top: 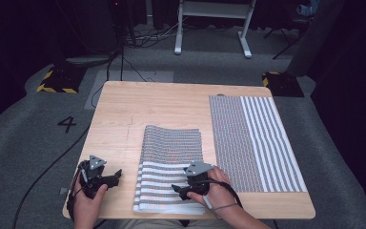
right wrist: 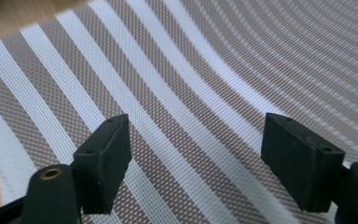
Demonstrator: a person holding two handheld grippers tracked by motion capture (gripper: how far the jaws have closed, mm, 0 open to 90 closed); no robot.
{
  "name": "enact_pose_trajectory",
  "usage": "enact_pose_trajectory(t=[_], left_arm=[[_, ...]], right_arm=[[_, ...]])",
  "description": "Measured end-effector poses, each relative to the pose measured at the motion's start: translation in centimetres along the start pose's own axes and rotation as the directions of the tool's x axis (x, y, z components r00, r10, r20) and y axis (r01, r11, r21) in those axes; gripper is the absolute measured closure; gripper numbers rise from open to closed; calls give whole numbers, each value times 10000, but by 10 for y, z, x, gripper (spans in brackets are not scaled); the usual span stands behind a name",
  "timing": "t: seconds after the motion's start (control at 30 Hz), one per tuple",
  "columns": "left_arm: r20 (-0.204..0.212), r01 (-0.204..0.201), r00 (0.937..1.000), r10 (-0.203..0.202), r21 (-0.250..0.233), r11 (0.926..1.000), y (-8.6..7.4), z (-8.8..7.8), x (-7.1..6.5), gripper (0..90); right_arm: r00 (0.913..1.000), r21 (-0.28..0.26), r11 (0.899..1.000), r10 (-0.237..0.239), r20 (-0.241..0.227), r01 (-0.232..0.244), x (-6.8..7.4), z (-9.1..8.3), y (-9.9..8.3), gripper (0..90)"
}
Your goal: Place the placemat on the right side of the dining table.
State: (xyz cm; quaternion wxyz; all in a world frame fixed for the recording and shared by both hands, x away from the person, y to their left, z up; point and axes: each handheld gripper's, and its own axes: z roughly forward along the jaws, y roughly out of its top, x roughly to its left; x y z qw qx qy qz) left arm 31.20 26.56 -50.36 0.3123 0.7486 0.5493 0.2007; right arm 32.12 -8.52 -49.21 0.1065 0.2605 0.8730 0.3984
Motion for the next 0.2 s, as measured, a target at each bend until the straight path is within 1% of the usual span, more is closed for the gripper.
enact_pose_trajectory(t=[0.03, 0.07, 0.1, 0.17, 0.2], left_arm=[[-2, 0, 10000, 0, 0, 10000, 0, 0, 0, 146], [-7, -2, 10000, 2, 1, 10000, 0, 0, 0, 146], [-9, -3, 10000, 3, 1, 10000, 0, 0, 0, 146], [-7, -1, 10000, 1, 1, 10000, 0, 0, 0, 146], [3, 2, 10000, -2, -1, 10000, 0, 0, 0, 146]], right_arm=[[10000, 46, 9999, 90, -12, -90, 1, 4, -3, 247], [10000, -22, 10000, -5, 5, 5, 1, 7, -6, 233], [9997, -164, 9996, -246, -2, 246, -1, 9, -7, 230], [9998, -201, 9996, -180, -55, 179, -1, 9, -7, 229], [9995, -161, 9994, -316, -17, 316, -2, 9, -7, 224]])
